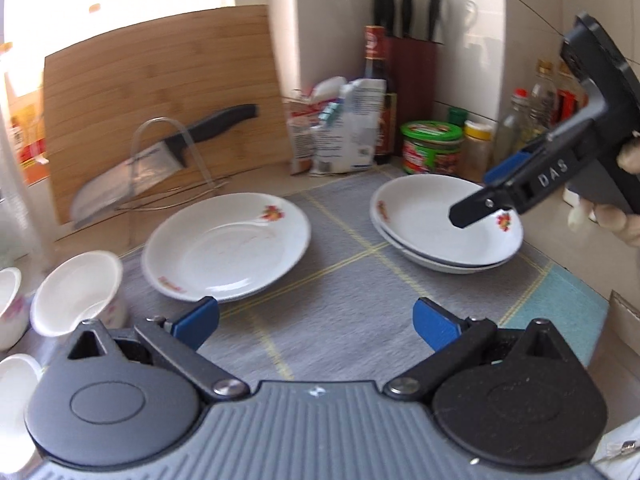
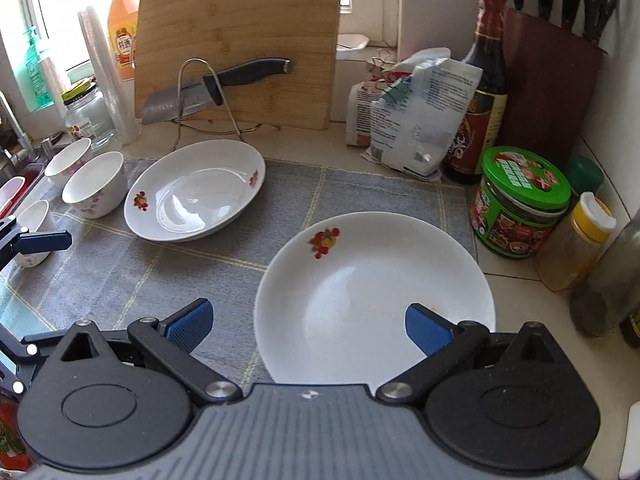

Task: Organize plates and bowls
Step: 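Move the right gripper to the fruit-print plate in the towel's middle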

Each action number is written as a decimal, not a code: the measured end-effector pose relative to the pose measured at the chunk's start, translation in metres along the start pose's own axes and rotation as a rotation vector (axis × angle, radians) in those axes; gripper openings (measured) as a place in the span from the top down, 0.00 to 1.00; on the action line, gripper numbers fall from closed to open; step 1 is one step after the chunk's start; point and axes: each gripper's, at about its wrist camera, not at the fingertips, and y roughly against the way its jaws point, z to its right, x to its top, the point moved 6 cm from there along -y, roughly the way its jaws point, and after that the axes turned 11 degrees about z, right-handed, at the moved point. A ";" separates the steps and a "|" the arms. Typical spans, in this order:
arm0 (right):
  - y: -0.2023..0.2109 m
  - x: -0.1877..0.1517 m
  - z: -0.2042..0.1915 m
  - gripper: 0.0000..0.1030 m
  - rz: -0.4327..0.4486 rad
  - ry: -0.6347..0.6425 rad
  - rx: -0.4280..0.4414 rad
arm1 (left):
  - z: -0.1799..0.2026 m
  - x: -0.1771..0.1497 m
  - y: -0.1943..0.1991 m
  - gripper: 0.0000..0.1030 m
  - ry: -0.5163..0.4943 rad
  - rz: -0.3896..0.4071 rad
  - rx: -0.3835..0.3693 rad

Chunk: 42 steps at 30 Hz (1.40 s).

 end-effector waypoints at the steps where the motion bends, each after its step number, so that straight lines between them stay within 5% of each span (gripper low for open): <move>1: 0.000 0.001 -0.008 0.00 0.006 0.006 0.003 | -0.007 -0.002 0.007 0.01 0.009 0.004 0.023; 10: 0.001 0.004 -0.084 0.00 0.051 0.030 0.015 | -0.067 -0.025 0.063 0.01 0.098 0.018 0.159; 22: -0.002 -0.009 -0.165 0.00 0.040 0.036 0.019 | -0.110 -0.057 0.099 0.01 0.129 0.017 0.182; 37: -0.042 0.006 -0.131 0.00 -0.025 0.106 0.083 | -0.081 -0.054 0.033 0.01 0.154 -0.046 0.159; 42: -0.059 0.017 -0.105 0.00 -0.045 0.133 0.139 | -0.072 -0.052 -0.011 0.01 0.174 -0.135 0.185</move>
